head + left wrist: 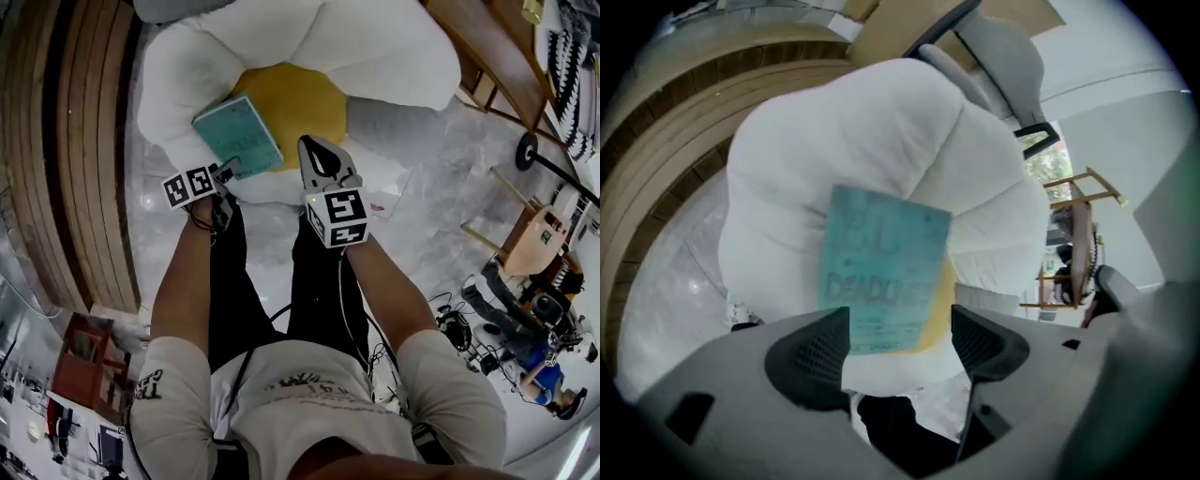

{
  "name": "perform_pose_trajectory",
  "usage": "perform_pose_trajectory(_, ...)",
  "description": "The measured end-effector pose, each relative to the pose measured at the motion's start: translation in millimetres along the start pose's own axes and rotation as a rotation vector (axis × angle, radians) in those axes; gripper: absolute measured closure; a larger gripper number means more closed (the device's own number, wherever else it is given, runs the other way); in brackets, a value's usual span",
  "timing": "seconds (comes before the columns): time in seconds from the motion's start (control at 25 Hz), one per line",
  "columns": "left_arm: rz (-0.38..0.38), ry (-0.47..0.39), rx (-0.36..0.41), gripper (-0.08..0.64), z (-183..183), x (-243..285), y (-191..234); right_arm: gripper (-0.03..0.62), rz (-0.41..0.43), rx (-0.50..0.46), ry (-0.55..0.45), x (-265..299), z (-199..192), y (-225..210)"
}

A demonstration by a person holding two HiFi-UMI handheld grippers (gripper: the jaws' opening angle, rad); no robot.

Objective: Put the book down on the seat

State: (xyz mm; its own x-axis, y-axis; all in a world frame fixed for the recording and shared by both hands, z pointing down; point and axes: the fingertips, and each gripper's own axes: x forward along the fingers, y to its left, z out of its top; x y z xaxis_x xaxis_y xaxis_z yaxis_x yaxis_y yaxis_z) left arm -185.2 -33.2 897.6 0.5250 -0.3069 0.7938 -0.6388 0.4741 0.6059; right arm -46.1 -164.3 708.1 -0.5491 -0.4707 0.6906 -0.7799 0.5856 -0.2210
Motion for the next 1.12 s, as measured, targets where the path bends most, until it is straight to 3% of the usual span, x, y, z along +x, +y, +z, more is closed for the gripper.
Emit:
perform_pose_trajectory(0.04, 0.001, -0.013, 0.029, 0.207, 5.0, -11.3, -14.9, 0.563, -0.009, -0.007, 0.001, -4.9, 9.3, -2.2)
perform_pose_trajectory(0.08, 0.020, -0.034, 0.070, 0.286, 12.0, -23.9, -29.1, 0.563, -0.020, -0.009, -0.003, -10.3, 19.5, -5.1)
perform_pose_trajectory(0.12, 0.052, -0.064, 0.120, 0.452, 20.2, -37.9, -42.3, 0.563, -0.031, -0.006, -0.009, -16.8, 30.1, -8.3)
perform_pose_trajectory(0.16, 0.079, -0.096, 0.167, 0.522, 27.1, -52.4, -56.3, 0.563, -0.042, 0.003, -0.015, -25.3, 40.3, -10.7)
perform_pose_trajectory(0.44, -0.001, -0.315, 0.354, 0.538, 75.9, -156.8, -188.2, 0.565, -0.103, 0.041, -0.115, -100.0, 126.2, -6.1)
perform_pose_trajectory(0.6, 0.020, -0.381, 0.521, 0.538, 81.4, -211.2, -256.9, 0.565, -0.152, 0.041, -0.193, -157.0, 175.3, 3.9)
perform_pose_trajectory(0.84, 0.008, -0.568, 0.673, 0.538, 106.2, -307.8, -362.1, 0.565, -0.182, 0.154, -0.352, -219.6, 254.5, -9.2)
perform_pose_trajectory(0.96, 0.001, -0.684, 0.783, 0.538, 112.9, -356.8, -411.0, 0.565, -0.176, 0.132, -0.436, -246.2, 297.9, -9.9)
perform_pose_trajectory(1.12, -0.039, -0.807, 0.841, 0.538, 121.7, -408.7, -465.8, 0.565, -0.158, 0.068, -0.555, -285.1, 358.8, 4.6)
